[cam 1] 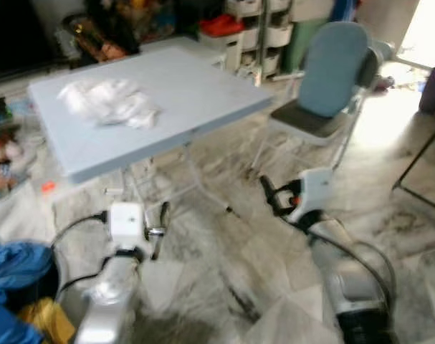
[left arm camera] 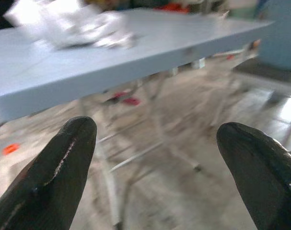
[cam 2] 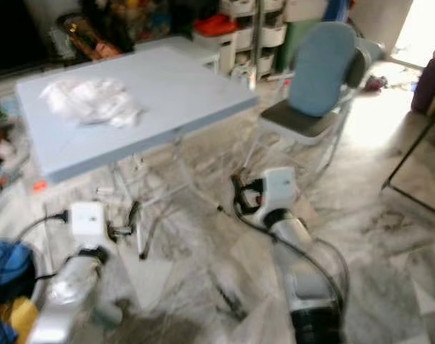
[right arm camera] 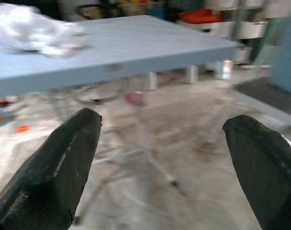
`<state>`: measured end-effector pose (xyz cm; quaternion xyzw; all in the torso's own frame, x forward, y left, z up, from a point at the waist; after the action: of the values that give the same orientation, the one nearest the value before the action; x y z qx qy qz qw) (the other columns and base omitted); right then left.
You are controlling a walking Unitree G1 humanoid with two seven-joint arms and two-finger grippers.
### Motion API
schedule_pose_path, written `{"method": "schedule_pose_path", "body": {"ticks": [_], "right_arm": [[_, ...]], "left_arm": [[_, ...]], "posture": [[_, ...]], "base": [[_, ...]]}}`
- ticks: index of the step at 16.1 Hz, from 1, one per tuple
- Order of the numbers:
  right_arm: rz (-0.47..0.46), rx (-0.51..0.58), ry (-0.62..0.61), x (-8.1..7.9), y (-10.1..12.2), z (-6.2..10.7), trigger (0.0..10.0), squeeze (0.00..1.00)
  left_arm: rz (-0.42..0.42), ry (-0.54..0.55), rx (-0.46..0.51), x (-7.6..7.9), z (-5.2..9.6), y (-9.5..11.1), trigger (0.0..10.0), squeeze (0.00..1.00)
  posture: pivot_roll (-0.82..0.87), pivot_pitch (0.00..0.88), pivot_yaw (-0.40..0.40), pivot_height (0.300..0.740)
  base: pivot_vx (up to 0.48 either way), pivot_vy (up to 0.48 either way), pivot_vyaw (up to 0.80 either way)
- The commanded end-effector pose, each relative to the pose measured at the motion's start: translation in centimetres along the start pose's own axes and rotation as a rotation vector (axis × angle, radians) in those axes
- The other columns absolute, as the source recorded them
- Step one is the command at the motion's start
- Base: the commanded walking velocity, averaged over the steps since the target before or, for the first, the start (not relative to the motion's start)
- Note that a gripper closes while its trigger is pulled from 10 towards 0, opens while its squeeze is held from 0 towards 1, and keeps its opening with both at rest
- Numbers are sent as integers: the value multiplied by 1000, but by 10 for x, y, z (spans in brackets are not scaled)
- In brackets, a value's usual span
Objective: Hang hanger
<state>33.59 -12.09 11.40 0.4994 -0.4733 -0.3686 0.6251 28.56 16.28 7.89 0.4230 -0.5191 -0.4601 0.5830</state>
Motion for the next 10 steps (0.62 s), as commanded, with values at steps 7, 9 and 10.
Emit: {"method": "schedule_pose_path", "body": {"ticks": [7, 9, 10], "right_arm": [[25, 35, -2, 6, 11, -3, 10000, 0], [26, 34, 7, 4, 10, -2, 10000, 0], [26, 34, 10, 3, 10, -2, 10000, 0]], "left_arm": [[-13, 9, 32, 2, -4, 5, 10000, 0], [-17, 30, 34, -1, -4, 5, 10000, 0], [-18, 36, 34, -2, -5, 5, 10000, 0]], "posture": [[-74, 0, 26, 736], [-74, 0, 24, 736], [-73, 0, 23, 736]], "base": [[0, 0, 800], [0, 0, 800], [0, 0, 800]]}}
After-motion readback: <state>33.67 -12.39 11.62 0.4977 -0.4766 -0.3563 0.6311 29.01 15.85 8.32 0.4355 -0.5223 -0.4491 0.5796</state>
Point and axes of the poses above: a point about 5 cm out from each wrist's last joint towards the gripper, its own z axis pointing back from the gripper into the wrist, its own y axis along the axis of the wrist's last joint, x = y × z, the point moved 3 cm from there along -z, pointing out of the wrist towards the gripper, and after that the axes turned 15 degrees about z, right-handed, at the moved point
